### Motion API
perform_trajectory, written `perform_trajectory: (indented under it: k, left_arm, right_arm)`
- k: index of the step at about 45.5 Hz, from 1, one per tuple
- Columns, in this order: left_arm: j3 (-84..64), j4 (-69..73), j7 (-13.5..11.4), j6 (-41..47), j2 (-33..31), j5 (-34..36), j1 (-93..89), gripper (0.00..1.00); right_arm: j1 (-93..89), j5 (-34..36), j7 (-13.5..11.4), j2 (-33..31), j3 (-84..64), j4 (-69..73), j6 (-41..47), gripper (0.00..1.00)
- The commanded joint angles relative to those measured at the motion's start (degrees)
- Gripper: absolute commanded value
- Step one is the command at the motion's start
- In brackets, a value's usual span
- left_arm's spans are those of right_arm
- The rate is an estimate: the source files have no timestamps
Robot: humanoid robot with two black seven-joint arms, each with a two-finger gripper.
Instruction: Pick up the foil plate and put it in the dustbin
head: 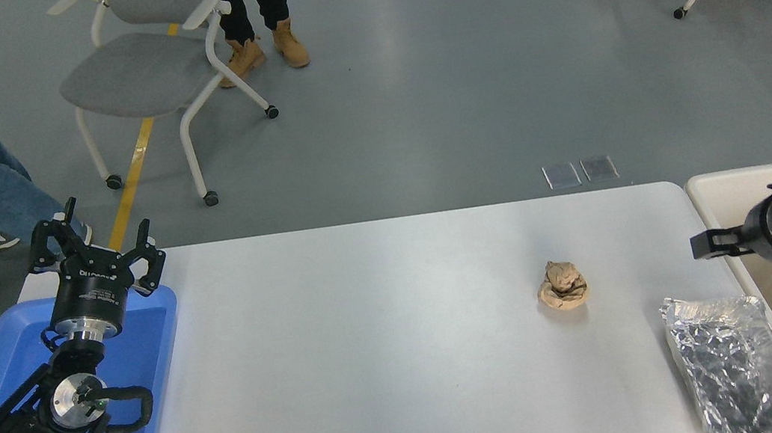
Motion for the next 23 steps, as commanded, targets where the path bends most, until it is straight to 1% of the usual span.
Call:
perform_trajectory:
  k: [1,23]
  left_arm:
    - [0.0,0.0,0.0,0.1,0.0,0.0,0.0,0.99]
    - [0.0,0.0,0.0,0.0,0.0,0.0,0.0,0.99]
  right_arm:
    - [-8.4,-1.8,0.1,-0.8,-0.5,-0.2,-7.8,1.0]
    - [-18.3,-1.1,0.0,-0.7,5.3,-1.6,-14.2,1.0]
